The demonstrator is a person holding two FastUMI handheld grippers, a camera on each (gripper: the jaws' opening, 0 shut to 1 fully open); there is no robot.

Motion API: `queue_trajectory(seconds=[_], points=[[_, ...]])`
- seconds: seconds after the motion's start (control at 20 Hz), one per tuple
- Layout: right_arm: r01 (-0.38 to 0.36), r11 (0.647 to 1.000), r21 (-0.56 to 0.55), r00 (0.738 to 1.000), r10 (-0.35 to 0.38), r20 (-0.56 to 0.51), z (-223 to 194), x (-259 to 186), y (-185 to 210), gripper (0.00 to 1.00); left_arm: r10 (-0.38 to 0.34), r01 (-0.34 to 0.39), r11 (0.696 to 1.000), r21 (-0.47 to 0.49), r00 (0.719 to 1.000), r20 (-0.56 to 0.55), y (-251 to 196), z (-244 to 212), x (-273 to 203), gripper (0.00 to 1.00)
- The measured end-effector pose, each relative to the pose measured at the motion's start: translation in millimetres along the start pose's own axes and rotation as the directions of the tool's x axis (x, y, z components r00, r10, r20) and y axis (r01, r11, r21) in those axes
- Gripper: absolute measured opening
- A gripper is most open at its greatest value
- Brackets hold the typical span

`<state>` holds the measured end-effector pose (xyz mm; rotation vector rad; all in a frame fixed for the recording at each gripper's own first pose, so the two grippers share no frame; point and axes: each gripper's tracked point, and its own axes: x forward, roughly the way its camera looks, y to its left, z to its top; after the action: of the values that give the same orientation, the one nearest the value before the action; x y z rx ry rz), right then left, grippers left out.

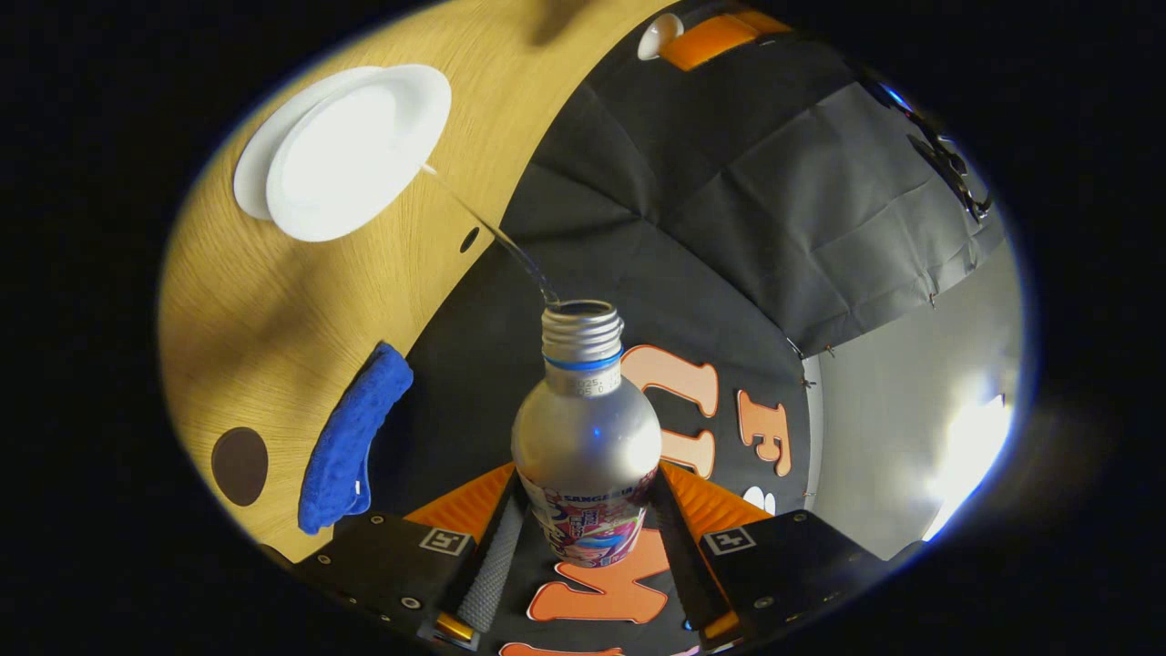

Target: Open the teacup lid with one hand, grasp the water bottle and pour water into the teacup with the other hand; after pouring, place the water bottle on the coaster and then close the teacup lid.

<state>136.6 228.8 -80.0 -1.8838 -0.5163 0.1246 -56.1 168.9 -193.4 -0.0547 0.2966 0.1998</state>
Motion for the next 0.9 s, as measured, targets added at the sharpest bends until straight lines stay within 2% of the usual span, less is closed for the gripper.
queue_trajectory(seconds=[0.35,0.65,0.75,0.8,0.9], points=[[-0.039,0.999,0.032,0.999,0.038,0.022,14,-8,16,0.78,-0.017,0.017,1.000,0.000,1.000,0.011,-10,6,-1,0.28],[-0.111,0.978,0.177,0.994,0.109,0.016,17,-17,35,0.78,-0.028,0.028,1.000,-0.001,0.999,0.023,-19,12,0,0.28],[-0.159,0.950,0.270,0.987,0.161,0.014,16,-18,46,0.78,-0.034,0.034,0.999,-0.003,0.999,0.028,-22,15,-1,0.28],[-0.210,0.917,0.340,0.977,0.214,0.025,19,-21,55,0.78,-0.039,0.039,0.999,-0.003,0.999,0.027,-25,16,0,0.28],[-0.301,0.804,0.512,0.947,0.314,0.065,29,-35,70,0.78,-0.046,0.046,0.999,0.007,0.999,0.024,-32,15,1,0.28]])
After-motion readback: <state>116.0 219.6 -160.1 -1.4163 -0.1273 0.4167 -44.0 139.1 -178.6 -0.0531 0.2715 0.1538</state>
